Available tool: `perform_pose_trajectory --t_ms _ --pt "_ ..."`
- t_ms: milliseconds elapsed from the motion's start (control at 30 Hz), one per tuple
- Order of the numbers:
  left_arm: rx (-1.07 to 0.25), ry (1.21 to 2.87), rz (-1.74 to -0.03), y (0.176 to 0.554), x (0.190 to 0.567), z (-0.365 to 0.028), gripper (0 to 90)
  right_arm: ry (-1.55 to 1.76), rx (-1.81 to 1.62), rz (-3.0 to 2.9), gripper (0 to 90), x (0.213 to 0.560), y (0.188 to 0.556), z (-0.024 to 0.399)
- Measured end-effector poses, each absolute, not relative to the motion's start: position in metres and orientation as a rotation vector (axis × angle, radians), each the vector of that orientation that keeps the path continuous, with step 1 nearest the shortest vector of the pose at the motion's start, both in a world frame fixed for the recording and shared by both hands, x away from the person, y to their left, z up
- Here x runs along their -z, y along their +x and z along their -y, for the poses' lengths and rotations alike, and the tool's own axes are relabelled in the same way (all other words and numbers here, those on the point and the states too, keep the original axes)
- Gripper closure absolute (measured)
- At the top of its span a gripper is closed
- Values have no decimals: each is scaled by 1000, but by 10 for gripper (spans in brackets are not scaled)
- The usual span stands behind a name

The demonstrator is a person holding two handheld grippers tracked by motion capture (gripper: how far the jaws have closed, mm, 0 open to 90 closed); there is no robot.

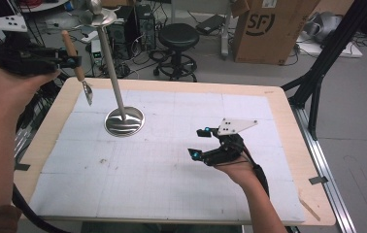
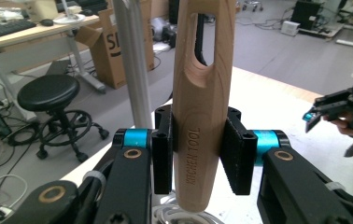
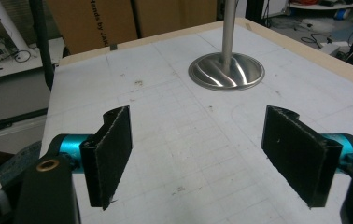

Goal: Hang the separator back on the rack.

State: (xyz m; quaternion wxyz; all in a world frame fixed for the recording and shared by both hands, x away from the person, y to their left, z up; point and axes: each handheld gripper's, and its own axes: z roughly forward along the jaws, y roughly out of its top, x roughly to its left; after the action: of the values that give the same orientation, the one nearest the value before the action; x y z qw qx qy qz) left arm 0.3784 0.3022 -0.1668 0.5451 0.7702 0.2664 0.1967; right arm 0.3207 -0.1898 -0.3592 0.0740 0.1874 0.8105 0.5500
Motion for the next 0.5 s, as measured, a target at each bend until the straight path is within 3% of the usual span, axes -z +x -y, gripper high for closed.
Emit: perform_pose_trajectory --t_ms 500 --pt "-501 1838 -695 395 162 -304 682 567 -1652 -2438 240 360 321 191"
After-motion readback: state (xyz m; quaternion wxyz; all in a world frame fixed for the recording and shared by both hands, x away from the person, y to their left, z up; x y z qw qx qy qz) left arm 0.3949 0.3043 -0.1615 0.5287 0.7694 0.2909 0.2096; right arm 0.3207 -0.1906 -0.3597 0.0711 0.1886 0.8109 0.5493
